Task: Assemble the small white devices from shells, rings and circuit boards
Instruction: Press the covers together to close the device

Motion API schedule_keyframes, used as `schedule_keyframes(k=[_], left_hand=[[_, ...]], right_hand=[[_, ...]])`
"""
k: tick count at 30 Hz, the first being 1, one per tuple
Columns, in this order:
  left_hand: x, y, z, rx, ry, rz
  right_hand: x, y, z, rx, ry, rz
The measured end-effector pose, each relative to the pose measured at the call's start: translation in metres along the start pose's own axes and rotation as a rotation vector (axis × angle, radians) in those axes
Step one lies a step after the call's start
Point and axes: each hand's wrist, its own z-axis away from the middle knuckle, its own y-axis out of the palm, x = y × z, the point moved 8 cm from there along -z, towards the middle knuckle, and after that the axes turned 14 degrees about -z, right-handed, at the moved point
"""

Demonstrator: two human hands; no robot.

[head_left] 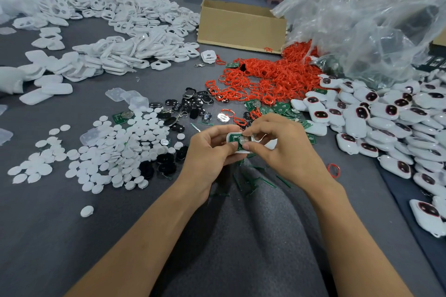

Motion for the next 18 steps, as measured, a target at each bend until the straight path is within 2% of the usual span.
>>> schedule_keyframes(k=[11,14,16,18], left_hand=[[0.000,-0.001,0.000,-0.026,-0.005,-0.003],[0.000,-0.002,0.000,-0.052,-0.015,0.012],[0.000,-0.003,0.000,-0.063,-0.019,0.016],[0.000,-0.003,0.001,-0.067,-0.021,0.018]], right_hand=[[-0.001,0.001,-0.001,-0.001,0.021,-0.025],[-0.009,-0.012,0.000,-0.109,0.039,-0.050],[-0.025,-0.026,0.003,-0.199,0.115,0.025],[-0.041,-0.029,0.006,-0.200,0.213,0.128]])
